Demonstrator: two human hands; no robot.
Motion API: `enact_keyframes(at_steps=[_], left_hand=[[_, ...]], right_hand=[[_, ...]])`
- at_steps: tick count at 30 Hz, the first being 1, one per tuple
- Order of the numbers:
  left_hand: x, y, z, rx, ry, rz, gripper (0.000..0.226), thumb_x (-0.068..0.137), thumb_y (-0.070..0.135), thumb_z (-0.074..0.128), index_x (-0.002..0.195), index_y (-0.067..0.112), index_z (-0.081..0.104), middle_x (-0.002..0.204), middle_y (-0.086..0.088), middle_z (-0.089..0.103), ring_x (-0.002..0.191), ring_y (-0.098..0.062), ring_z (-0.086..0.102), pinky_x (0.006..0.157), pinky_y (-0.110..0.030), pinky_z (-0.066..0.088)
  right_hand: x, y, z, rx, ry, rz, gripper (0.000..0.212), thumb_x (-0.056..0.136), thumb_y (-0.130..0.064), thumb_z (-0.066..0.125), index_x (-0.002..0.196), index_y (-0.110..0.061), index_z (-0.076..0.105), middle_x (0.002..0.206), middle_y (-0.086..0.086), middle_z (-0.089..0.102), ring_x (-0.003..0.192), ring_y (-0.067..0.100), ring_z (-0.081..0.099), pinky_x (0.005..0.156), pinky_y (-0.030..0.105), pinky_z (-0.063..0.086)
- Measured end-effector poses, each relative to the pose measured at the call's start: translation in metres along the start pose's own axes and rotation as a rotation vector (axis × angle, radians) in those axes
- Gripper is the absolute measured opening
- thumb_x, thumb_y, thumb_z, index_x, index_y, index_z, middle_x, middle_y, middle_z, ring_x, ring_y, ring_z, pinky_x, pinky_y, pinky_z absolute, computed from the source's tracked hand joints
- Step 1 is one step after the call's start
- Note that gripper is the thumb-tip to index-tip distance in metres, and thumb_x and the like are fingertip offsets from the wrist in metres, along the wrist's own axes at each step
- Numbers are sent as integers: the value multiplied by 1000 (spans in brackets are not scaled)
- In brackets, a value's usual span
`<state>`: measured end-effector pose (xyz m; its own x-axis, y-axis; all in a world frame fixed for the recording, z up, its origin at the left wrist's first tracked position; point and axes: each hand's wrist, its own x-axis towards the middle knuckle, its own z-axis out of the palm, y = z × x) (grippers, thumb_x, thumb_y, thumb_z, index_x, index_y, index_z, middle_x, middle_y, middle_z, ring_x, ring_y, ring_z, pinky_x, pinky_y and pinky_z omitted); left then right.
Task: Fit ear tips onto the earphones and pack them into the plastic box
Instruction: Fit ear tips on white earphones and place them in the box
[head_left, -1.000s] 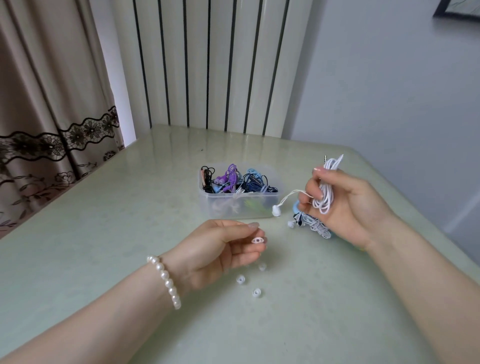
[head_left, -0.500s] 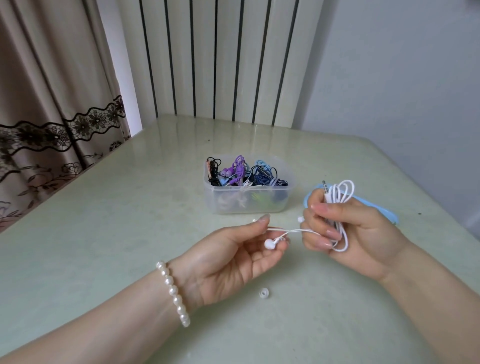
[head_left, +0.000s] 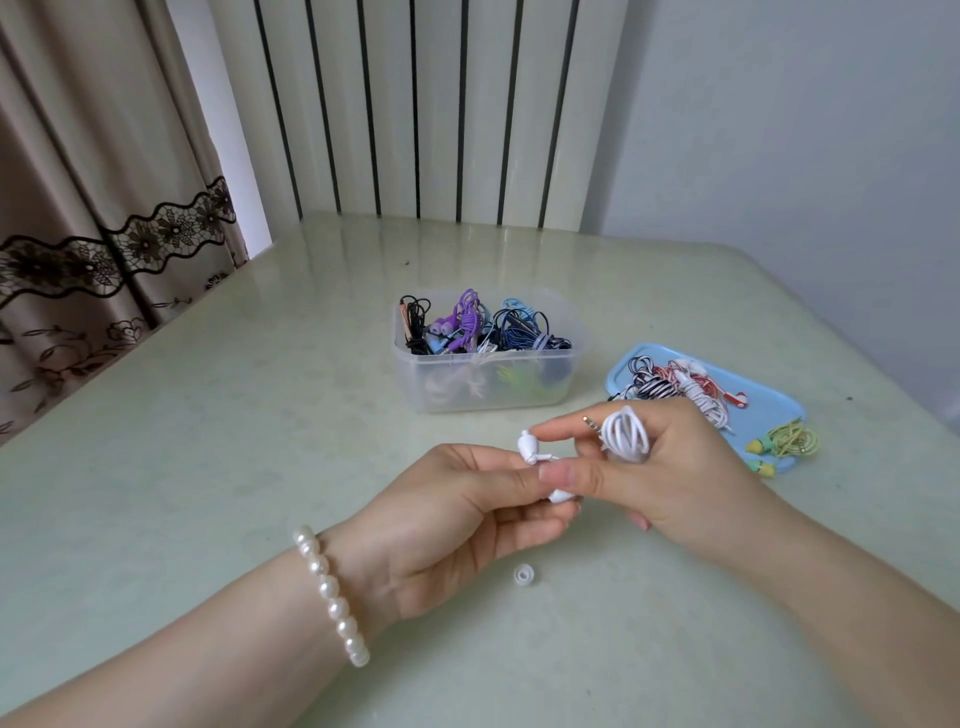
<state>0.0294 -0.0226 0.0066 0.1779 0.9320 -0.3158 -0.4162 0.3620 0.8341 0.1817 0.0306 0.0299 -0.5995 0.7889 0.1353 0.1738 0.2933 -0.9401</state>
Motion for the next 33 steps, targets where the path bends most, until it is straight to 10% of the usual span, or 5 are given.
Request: enact_keyframes(at_steps=[9,22,33], left_hand=[[-1,-2,1,133,19,70,11,65,4,65,70,-4,71,71,-8,69,65,-12,65,64,-19,56],[-2,-8,1,555,119,289,8,77,2,68,81,0,74,83,-19,72,75,-14,64,76,-26,56],[-1,8,0,-38,205,229,23,49,-1,67,71,-2,73,73,-13,72,67,-17,69,72,-24,57]], right_hand=[[-1,6,10,-20,12,-69,25,63,-15,73,79,5,71,56,-9,59,48,-2,53,42,5,36],[-1,10,13,-124,95,-149,29,53,-31,84,65,-9,71,65,4,64,59,4,58,55,14,43],[8,2,-18,225,305,-73,17,70,-31,72,72,-13,74,58,10,65,40,25,45,43,22,39]])
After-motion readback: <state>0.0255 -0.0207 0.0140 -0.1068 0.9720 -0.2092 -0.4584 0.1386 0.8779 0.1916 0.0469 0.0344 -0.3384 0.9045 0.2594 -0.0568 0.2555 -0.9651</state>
